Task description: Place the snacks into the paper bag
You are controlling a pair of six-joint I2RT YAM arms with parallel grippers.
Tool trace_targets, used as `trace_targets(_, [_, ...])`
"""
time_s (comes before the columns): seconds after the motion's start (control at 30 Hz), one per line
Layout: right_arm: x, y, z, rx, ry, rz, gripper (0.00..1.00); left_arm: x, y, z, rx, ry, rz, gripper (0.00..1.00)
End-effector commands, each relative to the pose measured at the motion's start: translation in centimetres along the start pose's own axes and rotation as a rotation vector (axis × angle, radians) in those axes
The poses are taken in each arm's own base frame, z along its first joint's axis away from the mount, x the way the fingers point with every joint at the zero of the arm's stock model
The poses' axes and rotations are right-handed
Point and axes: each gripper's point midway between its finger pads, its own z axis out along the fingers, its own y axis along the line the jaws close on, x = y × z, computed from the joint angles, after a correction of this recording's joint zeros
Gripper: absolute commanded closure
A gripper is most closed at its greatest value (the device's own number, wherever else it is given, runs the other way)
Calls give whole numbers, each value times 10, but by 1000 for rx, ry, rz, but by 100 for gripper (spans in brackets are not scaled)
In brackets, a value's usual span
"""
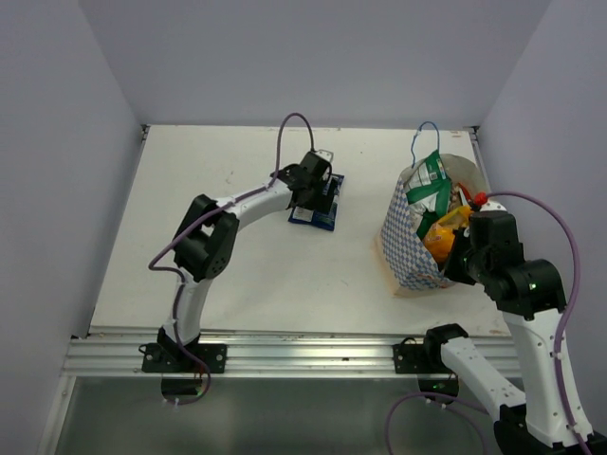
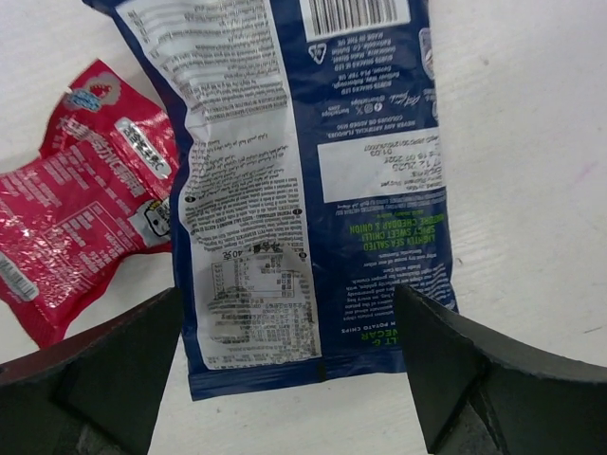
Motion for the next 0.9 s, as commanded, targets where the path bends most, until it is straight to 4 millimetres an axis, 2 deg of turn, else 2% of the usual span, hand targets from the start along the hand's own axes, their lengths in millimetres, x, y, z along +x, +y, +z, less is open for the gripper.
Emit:
trace_targets(0.0, [13, -3, -1, 10, 60, -16, 100, 20, 10, 22, -30, 27, 19, 5])
trace_targets(0.1, [11, -2, -2, 6, 59, -14, 100, 37, 16, 32, -38, 60, 20, 2])
trace_targets(0.17, [10, -2, -2, 8, 60, -17, 100, 46, 16, 36, -23, 76, 18, 9])
trace_targets(0.2, [10, -2, -2, 8, 60, -17, 100, 49, 16, 37, -18, 84, 19, 19])
trace_targets(0.23, [10, -1, -1, 8, 62, -17, 100, 49, 15, 36, -10, 85, 18, 50])
trace_targets(0.33, [12, -1, 0, 5, 68, -18, 100, 45, 13, 32, -5, 75, 4, 100])
trace_targets(0.43, [12, 0, 0, 3, 69, -16, 100, 25, 6, 17, 28, 36, -21, 100])
trace_targets(0.47, [12, 0, 1, 1, 70, -15, 100, 15, 0, 5, 51, 22, -40, 100])
trace_targets(0.53, [13, 1, 1, -6, 69, -14, 100, -22, -18, -20, 124, -46, -70, 100])
trace_targets(0.57, [12, 2, 2, -7, 70, -12, 100, -45, -27, -42, 162, -97, -99, 100])
trace_targets(0.6, [12, 2, 2, -7, 70, -11, 100, -81, -41, -66, 214, -178, -111, 100])
trace_targets(0.63, [14, 2, 3, -8, 75, -15, 100, -100, -62, -88, 284, -227, -105, 100])
trace_targets(0.67, [13, 3, 3, -10, 75, -14, 100, -123, -80, -116, 368, -289, -108, 100])
trace_targets(0.7, [13, 3, 3, -10, 78, -16, 100, -156, -98, -151, 443, -382, -102, 100])
trace_targets(0.73, [13, 3, 3, -13, 76, -17, 100, -164, -127, -179, 554, -413, -75, 100])
trace_targets(0.8, [12, 4, 2, -15, 75, -17, 100, -193, -159, -230, 707, -513, -76, 100])
trace_targets(0.83, [11, 4, 2, -17, 70, -16, 100, -188, -185, -250, 823, -505, -46, 100])
trace_targets(0.87, [11, 4, 2, -19, 70, -15, 100, -194, -198, -267, 891, -534, -58, 100])
